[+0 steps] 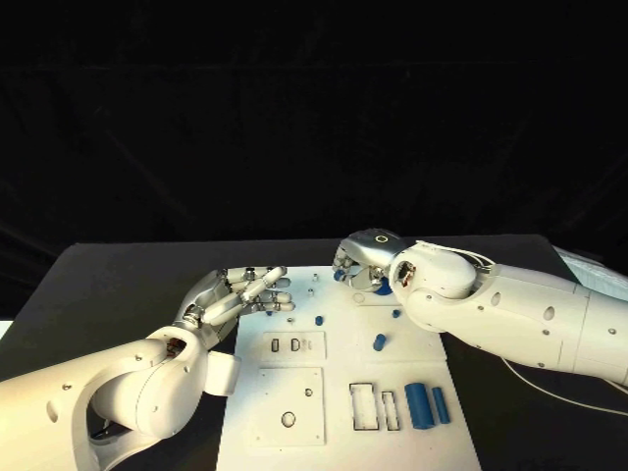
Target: Assemble the parts on the task board
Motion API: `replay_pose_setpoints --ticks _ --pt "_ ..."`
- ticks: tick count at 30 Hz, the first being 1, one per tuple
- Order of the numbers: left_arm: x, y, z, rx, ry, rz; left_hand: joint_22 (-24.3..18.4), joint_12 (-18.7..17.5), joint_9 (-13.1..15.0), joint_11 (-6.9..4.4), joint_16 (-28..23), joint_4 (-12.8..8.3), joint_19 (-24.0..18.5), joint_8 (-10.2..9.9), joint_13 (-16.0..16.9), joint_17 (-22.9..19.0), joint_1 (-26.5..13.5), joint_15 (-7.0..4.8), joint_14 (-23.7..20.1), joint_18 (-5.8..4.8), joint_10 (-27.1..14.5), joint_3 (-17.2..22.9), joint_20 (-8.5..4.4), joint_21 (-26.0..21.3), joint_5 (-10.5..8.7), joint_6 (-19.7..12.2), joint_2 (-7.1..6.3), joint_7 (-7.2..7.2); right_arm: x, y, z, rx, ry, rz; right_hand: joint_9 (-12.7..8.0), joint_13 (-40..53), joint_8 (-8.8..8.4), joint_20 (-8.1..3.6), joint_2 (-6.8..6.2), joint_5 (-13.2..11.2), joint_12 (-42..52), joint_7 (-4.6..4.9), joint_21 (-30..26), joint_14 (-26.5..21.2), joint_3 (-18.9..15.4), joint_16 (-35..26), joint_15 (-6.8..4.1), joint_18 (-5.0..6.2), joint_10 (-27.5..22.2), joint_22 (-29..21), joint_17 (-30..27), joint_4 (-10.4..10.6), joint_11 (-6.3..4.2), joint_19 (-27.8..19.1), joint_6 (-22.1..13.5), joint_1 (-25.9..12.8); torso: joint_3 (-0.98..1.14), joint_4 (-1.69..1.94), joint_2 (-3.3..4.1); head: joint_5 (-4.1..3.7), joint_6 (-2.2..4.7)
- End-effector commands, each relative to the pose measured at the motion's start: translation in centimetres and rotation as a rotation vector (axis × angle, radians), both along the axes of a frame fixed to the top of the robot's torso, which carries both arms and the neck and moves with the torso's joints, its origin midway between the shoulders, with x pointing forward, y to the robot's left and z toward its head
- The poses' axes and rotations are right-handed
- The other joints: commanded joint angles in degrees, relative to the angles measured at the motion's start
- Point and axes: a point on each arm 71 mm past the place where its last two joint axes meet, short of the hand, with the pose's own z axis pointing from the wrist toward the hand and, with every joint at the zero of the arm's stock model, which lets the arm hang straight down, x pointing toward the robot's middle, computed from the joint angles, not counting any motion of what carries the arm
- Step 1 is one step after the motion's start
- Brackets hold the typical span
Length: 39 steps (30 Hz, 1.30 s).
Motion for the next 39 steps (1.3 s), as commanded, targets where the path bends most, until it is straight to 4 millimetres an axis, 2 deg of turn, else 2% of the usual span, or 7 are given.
replay_pose_setpoints --ticks 1,13,22,39 --pt "-0.1 -0.2 0.2 -0.013 -0.007 -0.015 -0.1 -0.4 -0.1 0.24 -0.4 -0.5 -0.1 -0.3 -0.1 0.1 0.4 0.18 -0.2 0.94 0.0 0.0 0.05 -0.1 0.04 -0.1 0.3 0.42 0.3 0.6 0.3 0.031 -0.042 -0.015 0.1 0.0 0.05 0.07 -0.58 -0.1 -0.1 0.36 0.3 1.5 0.4 0.3 0.12 -1.19 -0.3 0.2 0.1 0.0 0.09 -0.2 0.2 0.3 -0.05 0.24 0.13 0.05 0.05" --pt "-0.2 -0.2 0.3 -0.014 -0.008 -0.019 -0.1 -0.4 -0.1 0.24 -0.4 -0.5 -0.1 -0.3 -0.1 0.1 0.4 0.18 -0.2 0.94 0.0 0.0 0.05 -0.1 0.04 -0.1 0.3 0.42 0.9 2.5 0.0 0.026 -0.036 0.005 0.1 0.0 0.03 0.1 -0.89 -0.4 -0.1 0.4 0.5 1.5 0.6 0.5 0.15 -1.19 -0.3 0.3 0.3 0.2 0.13 -0.2 0.2 0.2 -0.11 0.78 0.59 -0.22 0.22" --pt "-0.2 -0.2 0.4 -0.015 -0.008 -0.02 -0.1 -0.4 -0.1 0.24 -0.4 -0.5 -0.1 -0.3 -0.1 0.1 0.4 0.18 -0.2 0.94 0.0 0.0 0.05 -0.1 0.04 -0.1 0.3 0.42 1.2 3.2 -0.3 0.004 -0.032 0.008 0.1 0.0 0.01 0.13 -1.11 -0.5 0.0 0.43 0.6 1.5 0.8 0.6 0.18 -1.19 -0.3 0.3 0.4 0.4 0.16 -0.3 0.2 0.1 -0.07 0.79 0.65 -0.08 0.22" --pt "-0.2 -0.2 0.5 -0.015 -0.008 -0.022 -0.1 -0.4 -0.1 0.24 -0.4 -0.5 -0.1 -0.3 -0.1 0.1 0.4 0.18 -0.2 0.94 0.0 0.0 0.05 -0.1 0.04 -0.1 0.3 0.42 1.6 3.5 -1.0 -0.05 -0.007 -0.012 0.1 0.0 -0.09 0.22 -1.78 -1.1 -0.1 0.46 0.5 1.3 1.1 0.5 0.25 -1.09 -0.5 0.0 -0.1 1.0 0.22 -0.8 0.0 -0.4 -0.14 0.86 0.74 -0.04 0.05"
